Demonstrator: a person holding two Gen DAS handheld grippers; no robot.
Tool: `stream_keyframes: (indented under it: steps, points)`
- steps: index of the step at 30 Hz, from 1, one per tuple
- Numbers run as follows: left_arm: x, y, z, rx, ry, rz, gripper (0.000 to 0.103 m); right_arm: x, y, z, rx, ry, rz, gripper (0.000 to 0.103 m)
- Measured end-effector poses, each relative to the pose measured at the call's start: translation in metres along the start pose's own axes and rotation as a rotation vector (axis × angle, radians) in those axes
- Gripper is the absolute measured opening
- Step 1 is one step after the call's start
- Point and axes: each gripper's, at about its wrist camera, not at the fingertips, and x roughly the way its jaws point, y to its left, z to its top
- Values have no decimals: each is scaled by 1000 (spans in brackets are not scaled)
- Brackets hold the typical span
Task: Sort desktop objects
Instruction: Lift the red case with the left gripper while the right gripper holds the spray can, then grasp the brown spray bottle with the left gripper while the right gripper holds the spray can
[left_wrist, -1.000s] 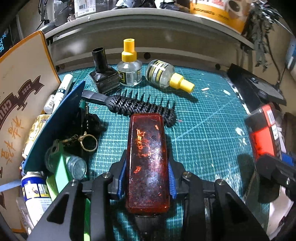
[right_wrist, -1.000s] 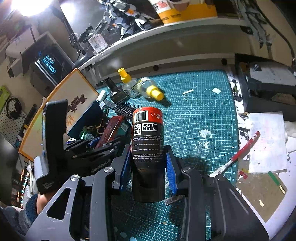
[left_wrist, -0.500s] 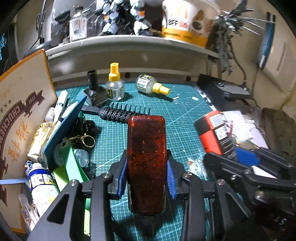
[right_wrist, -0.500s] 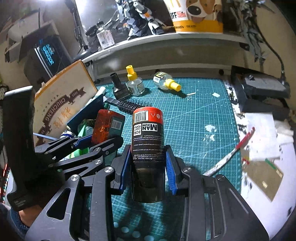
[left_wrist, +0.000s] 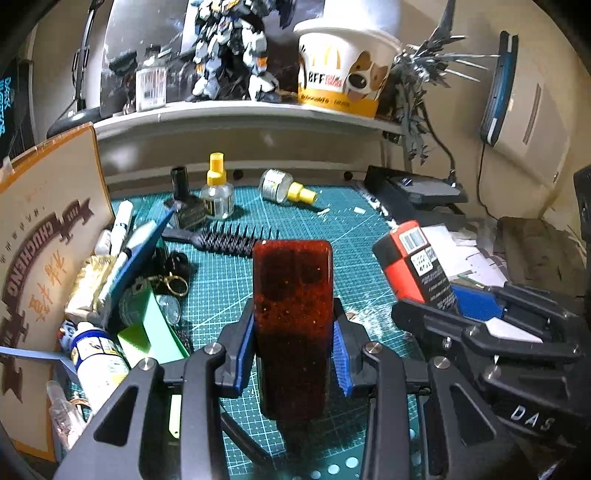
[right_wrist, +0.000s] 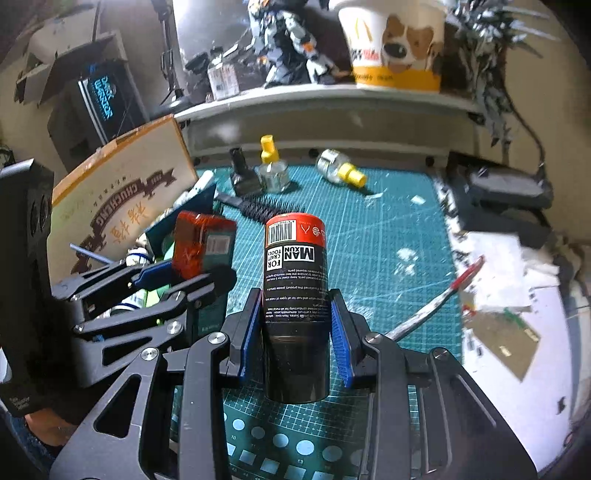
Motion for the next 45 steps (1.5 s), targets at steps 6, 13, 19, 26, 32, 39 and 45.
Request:
stream_keyframes:
  steps: [6, 13, 19, 26, 32, 39, 45]
  points:
    - [-19, -12, 10, 33, -42, -6, 36, -24, 2, 6, -6, -58, 1, 32]
    - [-35, -24, 17, 51, -88, -41, 36, -51, -2, 8, 0, -113, 3, 32]
    - [-62, -29, 22, 81, -177, -85, 36, -72, -8, 11, 5, -150, -8, 32]
    - [-39, -11, 7, 66, -58, -79, 36, -70, -14, 5, 16, -123, -18, 33]
    - [-48, 9, -26, 110, 59, -39, 36, -63, -16, -2, 15, -88, -8, 33]
    - [-30, 10, -48, 206, 302, -35, 38, -49, -18, -6, 12, -46, 16, 33]
    - [2, -11, -31, 380, 537, -4, 72, -39, -14, -7, -5, -17, 43, 33]
